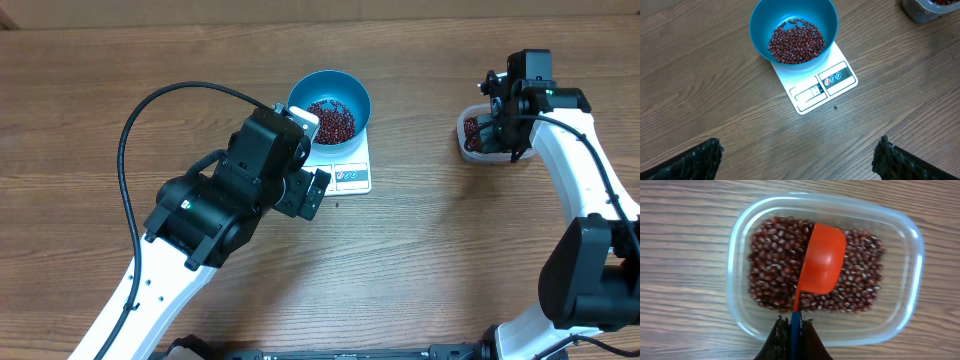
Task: Scoop item into bowl and weigh 150g on scale
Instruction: 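Lower the red scoop into the beans and drag it through them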
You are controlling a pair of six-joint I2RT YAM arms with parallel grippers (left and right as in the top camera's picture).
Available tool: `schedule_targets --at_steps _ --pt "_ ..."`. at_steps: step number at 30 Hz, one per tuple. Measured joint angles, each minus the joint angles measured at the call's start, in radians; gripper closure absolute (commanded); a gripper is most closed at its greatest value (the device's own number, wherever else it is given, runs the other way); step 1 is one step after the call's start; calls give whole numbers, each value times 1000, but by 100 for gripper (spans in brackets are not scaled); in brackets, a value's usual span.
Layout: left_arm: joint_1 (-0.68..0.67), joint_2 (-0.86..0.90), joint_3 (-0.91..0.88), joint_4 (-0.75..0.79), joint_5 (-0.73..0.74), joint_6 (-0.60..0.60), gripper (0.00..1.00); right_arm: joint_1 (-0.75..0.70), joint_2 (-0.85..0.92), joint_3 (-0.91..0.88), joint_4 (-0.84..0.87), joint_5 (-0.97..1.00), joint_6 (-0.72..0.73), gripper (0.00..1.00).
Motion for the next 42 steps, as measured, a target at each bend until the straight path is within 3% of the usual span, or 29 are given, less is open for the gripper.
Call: schedule_targets --at_steps 24,42 --pt "0 0 0 0 0 0 0 -245 0 0 -71 -428 -21 96" --pt "0 0 0 0 0 0 0 -257 0 -70 29 -552 -5 96"
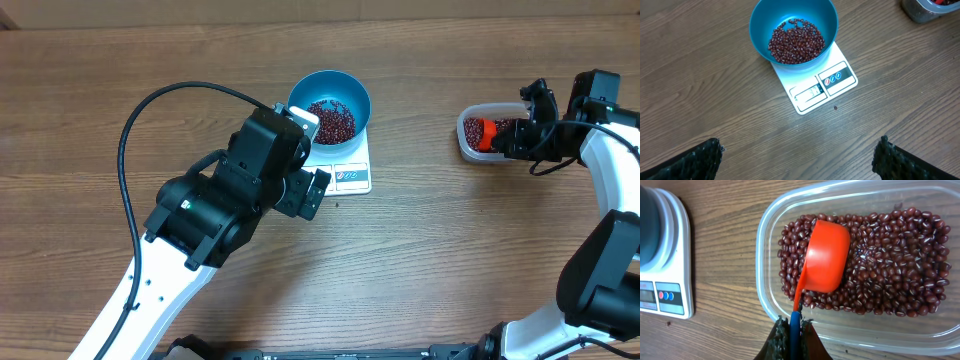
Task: Scoop item into bowl and weigh 150g on scale
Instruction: 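Lower the red scoop into the beans and drag it through them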
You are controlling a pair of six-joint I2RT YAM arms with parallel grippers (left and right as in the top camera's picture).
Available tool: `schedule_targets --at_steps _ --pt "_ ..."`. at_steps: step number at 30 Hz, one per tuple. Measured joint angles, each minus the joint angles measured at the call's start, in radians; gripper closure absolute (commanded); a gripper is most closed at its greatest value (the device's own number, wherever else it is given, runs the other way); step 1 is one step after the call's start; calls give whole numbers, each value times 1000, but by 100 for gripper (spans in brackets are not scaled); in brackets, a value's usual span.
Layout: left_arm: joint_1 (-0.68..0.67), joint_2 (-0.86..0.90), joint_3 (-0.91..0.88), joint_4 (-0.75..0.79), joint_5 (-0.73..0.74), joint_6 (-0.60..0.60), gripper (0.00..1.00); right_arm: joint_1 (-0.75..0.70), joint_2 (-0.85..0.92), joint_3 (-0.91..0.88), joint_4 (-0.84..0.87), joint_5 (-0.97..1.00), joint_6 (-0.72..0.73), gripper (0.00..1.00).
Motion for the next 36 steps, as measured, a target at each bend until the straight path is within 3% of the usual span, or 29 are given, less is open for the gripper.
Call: schedule_targets --at_steps 16,36 --pt "0 0 0 0 0 0 0 -18 0 -10 22 -45 146 96" --pt "0 0 0 0 0 0 0 -31 0 -71 83 -120 150 97"
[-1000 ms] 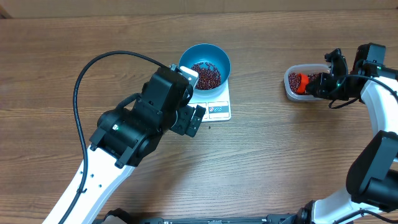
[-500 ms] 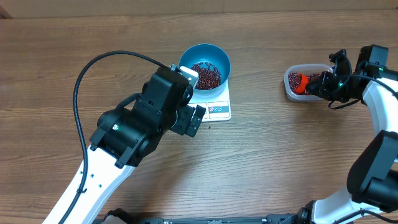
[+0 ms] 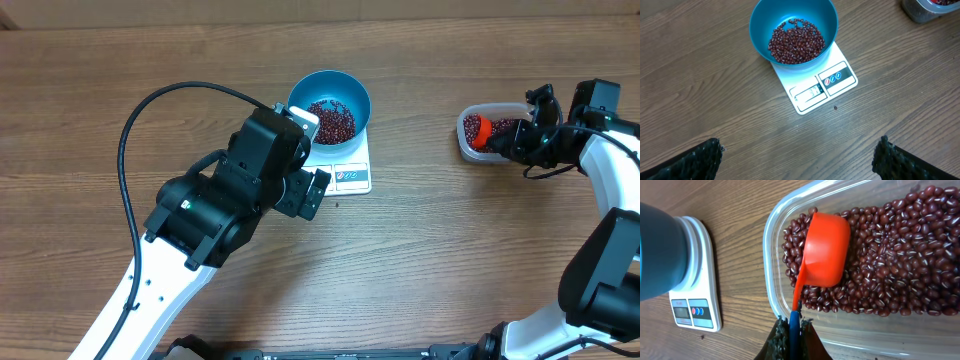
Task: Scoop item into bowl and weigh 150g on scale
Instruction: 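Lower the red scoop into the beans and drag it through them, then lift the filled scoop out of the tub with the right gripper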
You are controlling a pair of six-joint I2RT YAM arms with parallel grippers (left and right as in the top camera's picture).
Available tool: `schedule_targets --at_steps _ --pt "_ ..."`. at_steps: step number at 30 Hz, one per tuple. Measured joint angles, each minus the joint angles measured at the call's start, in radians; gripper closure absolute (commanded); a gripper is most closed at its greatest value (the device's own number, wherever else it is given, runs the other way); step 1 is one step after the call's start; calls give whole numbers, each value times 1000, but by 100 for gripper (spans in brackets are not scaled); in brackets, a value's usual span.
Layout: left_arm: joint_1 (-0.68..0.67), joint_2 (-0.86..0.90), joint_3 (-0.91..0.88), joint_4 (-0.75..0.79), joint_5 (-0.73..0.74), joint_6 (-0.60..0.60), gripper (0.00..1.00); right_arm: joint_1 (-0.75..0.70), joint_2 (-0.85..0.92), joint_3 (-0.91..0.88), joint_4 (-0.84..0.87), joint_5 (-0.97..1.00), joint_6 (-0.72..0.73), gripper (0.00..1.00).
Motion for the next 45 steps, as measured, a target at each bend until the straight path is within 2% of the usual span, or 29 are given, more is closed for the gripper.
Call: schedule_targets --at_steps 15,32,45 --pt "0 0 0 0 0 0 0 -120 0 -21 -58 -174 25 97" --pt "0 0 0 0 0 0 0 -130 1 -21 -32 -203 27 96" --pt "0 0 0 0 0 0 0 -217 1 -21 -37 -284 10 96"
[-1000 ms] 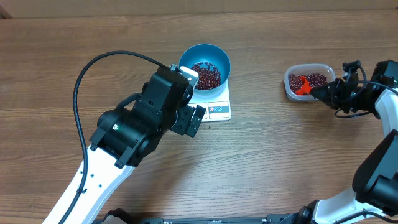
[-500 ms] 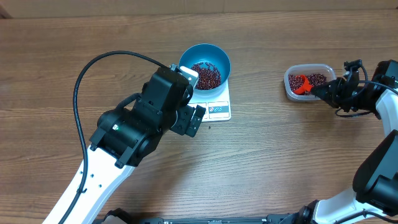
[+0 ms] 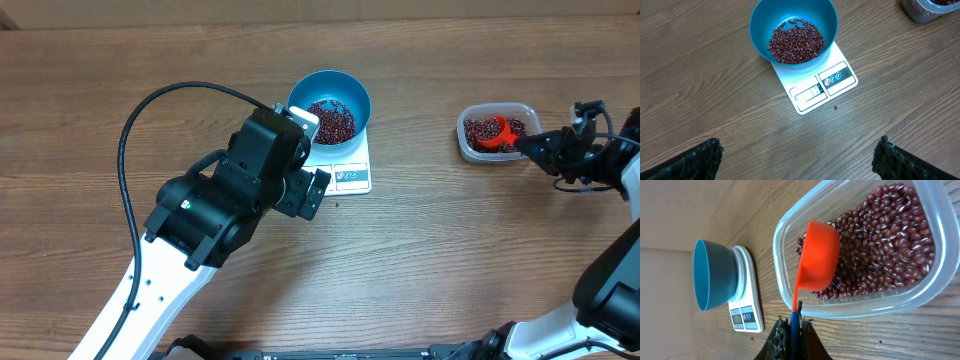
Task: Scoop item into bowl and weigh 150g on scale
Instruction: 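Lift the filled scoop out of the tub with the right gripper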
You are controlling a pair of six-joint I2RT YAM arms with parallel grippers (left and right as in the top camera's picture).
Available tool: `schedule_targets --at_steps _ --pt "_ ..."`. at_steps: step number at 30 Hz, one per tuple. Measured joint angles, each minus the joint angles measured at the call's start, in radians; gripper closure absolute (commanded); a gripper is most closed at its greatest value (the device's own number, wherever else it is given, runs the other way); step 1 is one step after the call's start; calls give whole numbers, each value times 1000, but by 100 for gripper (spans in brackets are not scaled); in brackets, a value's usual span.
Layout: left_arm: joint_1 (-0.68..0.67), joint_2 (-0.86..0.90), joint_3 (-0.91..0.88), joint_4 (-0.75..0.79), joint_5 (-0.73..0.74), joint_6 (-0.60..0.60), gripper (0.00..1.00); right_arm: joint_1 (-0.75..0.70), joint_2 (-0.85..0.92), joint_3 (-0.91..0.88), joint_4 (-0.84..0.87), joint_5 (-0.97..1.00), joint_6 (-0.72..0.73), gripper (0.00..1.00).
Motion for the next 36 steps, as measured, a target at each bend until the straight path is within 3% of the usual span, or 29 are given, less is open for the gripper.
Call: schedule_targets --at_steps 16,36 --pt "0 0 0 0 0 0 0 -64 0 0 -65 -72 -44 96" --pt "0 0 0 0 0 0 0 -89 0 0 -78 -432 -98 96"
